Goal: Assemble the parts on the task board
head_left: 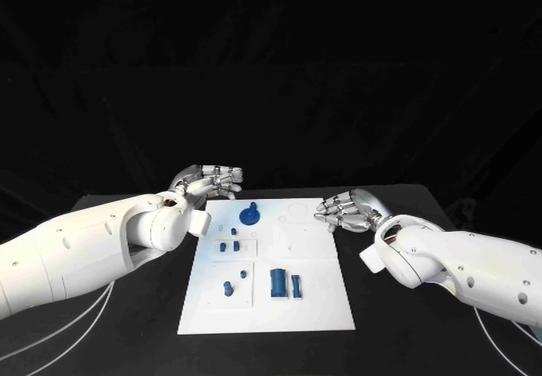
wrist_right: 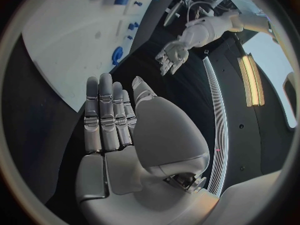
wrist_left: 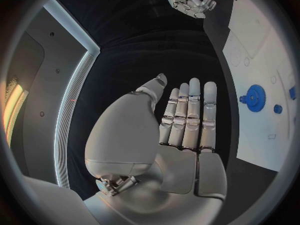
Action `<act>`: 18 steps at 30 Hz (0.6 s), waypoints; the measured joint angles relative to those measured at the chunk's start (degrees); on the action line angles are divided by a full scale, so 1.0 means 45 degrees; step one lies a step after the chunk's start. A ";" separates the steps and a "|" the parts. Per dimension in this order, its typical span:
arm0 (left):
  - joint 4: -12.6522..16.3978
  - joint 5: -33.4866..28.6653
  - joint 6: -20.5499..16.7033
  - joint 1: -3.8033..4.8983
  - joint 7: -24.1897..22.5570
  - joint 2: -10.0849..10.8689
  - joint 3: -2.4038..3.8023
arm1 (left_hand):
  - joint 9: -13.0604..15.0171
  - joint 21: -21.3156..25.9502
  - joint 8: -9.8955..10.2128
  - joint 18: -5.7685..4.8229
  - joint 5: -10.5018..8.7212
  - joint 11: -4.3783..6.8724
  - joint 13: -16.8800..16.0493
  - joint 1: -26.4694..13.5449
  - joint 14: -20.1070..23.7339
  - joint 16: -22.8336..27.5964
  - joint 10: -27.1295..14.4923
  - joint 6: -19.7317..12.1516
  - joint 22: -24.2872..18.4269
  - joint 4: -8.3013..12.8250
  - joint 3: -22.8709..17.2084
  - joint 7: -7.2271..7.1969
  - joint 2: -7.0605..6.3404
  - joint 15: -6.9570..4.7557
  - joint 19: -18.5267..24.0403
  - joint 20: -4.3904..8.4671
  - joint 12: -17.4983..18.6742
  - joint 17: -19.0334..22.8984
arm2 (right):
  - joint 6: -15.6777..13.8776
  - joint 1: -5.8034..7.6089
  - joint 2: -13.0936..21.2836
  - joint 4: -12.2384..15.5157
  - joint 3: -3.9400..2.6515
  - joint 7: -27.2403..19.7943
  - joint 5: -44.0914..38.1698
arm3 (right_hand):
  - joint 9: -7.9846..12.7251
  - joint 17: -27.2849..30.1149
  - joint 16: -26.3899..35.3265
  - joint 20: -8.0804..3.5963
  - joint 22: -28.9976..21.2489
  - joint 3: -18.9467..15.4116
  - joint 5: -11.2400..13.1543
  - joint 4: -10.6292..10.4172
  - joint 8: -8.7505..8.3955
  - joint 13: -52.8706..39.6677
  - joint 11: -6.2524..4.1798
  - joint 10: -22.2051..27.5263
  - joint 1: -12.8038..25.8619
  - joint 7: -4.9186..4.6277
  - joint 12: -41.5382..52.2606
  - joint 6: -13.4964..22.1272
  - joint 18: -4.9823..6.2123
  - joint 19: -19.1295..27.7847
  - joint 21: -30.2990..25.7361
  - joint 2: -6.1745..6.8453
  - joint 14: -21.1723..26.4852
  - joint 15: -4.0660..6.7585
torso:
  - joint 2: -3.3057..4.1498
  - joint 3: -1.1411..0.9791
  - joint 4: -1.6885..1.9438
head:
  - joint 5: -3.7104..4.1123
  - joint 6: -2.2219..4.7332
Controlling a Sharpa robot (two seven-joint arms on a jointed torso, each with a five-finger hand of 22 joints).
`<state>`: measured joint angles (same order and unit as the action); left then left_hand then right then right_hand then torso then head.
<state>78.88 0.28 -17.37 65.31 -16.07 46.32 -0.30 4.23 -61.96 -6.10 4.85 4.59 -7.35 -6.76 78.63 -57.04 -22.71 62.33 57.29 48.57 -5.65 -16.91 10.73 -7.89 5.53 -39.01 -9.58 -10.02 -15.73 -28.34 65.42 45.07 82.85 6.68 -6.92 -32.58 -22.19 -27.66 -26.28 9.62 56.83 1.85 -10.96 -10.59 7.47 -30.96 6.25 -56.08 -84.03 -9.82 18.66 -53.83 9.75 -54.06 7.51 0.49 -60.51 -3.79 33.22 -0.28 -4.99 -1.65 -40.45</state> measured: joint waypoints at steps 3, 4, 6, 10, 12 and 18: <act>-0.0332 -0.0465 0.0000 -0.0117 -0.0282 -0.0240 -0.0001 | -0.0051 -0.2012 0.0212 0.0000 0.0000 -0.0187 0.0449 0.0207 0.0001 0.2027 -0.0108 -0.0145 0.1990 -0.0073 0.0551 -0.0145 0.0273 0.0281 0.1437 -0.0170 0.0613 0.0782 | 0.0285 0.0137 -0.0475 -0.1084 -0.0043 -0.0813 0.1564 | 0.0604 0.1486 0.2275 0.0657 -0.1663 0.0202 0.0199 0.0305 -0.0456 0.1888 0.0413 0.0322 -0.0392 -0.0208 -0.1234 -0.0208 0.0001 0.1623 -0.0837 0.0192 0.1157 -0.0718 | -0.0150 0.0007 0.0033 | 0.0037 0.0253; -0.0457 -0.0590 -0.0001 -0.0149 -0.0365 -0.0316 -0.0002 | -0.0067 -0.2531 0.0310 -0.0001 0.0000 -0.0306 0.0556 0.0237 0.0053 0.2496 -0.0155 -0.0200 0.2459 -0.0084 0.0718 -0.0200 0.0401 0.0377 0.1639 -0.0249 0.0802 0.0983 | 0.0380 0.0171 -0.0632 -0.1389 -0.0057 -0.1016 0.1951 | 0.0850 0.1998 0.2898 0.0909 -0.2321 0.0205 0.0257 0.0475 -0.0634 0.2550 0.0454 0.0363 -0.0415 -0.0249 -0.1562 -0.0265 0.0000 0.1956 -0.0863 0.0216 0.1228 -0.0808 | -0.0201 0.0010 0.0054 | 0.0045 0.0334; -0.0694 -0.0860 -0.0016 -0.0210 -0.0556 -0.0484 -0.0002 | -0.0098 -0.3327 0.0460 0.0000 0.0000 -0.0564 0.0660 0.0216 0.0383 0.3239 -0.0378 -0.0333 0.3118 -0.0098 0.1016 -0.0331 0.0415 0.0675 0.1802 -0.0376 0.1145 0.1342 | 0.0608 0.0236 -0.0930 -0.1958 -0.0084 -0.1424 0.2700 | 0.1287 0.2785 0.3739 0.1206 -0.3416 0.0099 0.0464 0.0675 -0.0815 0.3494 0.0556 0.0259 -0.0330 -0.0289 -0.1898 -0.0352 -0.0001 0.2485 -0.0863 0.0131 0.1183 -0.0986 | -0.0276 0.0010 0.0099 | 0.0074 0.0455; -0.0984 -0.1228 -0.0072 -0.0297 -0.0860 -0.0752 -0.0002 | -0.0109 -0.3883 0.0482 -0.0001 0.0000 -0.0843 0.0699 0.0283 0.0822 0.4072 -0.0851 -0.0585 0.3694 -0.0078 0.1454 -0.0582 0.0617 0.0957 0.2076 -0.0650 0.1412 0.1916 | 0.1075 0.0317 -0.1322 -0.2645 -0.0121 -0.1983 0.3640 | 0.2215 0.4075 0.4738 0.1368 -0.5247 -0.0270 0.0638 0.1044 -0.0831 0.4994 0.0778 -0.0101 0.0269 -0.0437 -0.2669 -0.0106 -0.0001 0.2522 -0.0863 -0.0158 0.0643 -0.1100 | -0.0388 -0.0004 0.0203 | 0.0135 0.0637; -0.1065 -0.1343 -0.0118 -0.0326 -0.0970 -0.0845 -0.0002 | -0.0111 -0.3864 0.0485 0.0001 0.0000 -0.0884 0.0703 0.0267 0.0836 0.4172 -0.0945 -0.0593 0.3720 -0.0063 0.1532 -0.0588 0.0632 0.0958 0.2180 -0.0675 0.1413 0.2043 | 0.1272 0.0350 -0.1426 -0.2812 -0.0133 -0.2162 0.3911 | 0.2531 0.4444 0.4965 0.1377 -0.5838 -0.0393 0.0637 0.1167 -0.0831 0.5389 0.0768 -0.0322 0.0527 -0.0464 -0.2915 -0.0050 0.0001 0.2409 -0.0863 -0.0310 0.0448 -0.1110 | -0.0415 -0.0022 0.0260 | 0.0153 0.0707; -0.0908 -0.1330 -0.0224 -0.0357 -0.0945 -0.0779 -0.0008 | -0.0586 -0.0331 0.1009 -0.0489 -0.0593 -0.0403 0.1165 -0.3282 0.3249 0.4700 -0.3552 -0.3052 0.0830 0.0489 0.2036 -0.0942 0.1330 0.0538 0.3520 -0.0118 0.1895 0.2503 | 0.1129 0.0244 -0.1281 -0.2522 -0.0237 -0.2156 0.3967 | 0.3076 0.4856 0.5486 0.0686 -0.7306 -0.0435 0.0988 0.1849 -0.1321 0.5947 0.0346 0.2141 0.4211 0.0066 -0.3614 0.2377 -0.0184 0.4264 -0.1329 -0.0204 0.2958 -0.0717 | -0.0417 -0.0015 0.0323 | 0.0170 0.0764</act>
<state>74.80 -5.71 -18.38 63.71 -20.32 42.82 -0.33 1.60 -63.44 -1.56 2.65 1.92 -9.16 -1.52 63.86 -42.42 -1.56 46.34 43.56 52.30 -3.45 -7.74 6.49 -1.91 7.95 -23.17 -10.11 -1.49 -4.46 -23.26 66.52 39.31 71.50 5.61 -16.62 -14.72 -8.35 -5.81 -1.59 12.71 23.96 -0.11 -6.51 -2.27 1.53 -4.20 7.81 -46.45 -65.08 -9.52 2.39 -43.13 8.92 -34.87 1.53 -0.42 -47.20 -7.01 31.34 -0.35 -3.54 -0.88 -37.01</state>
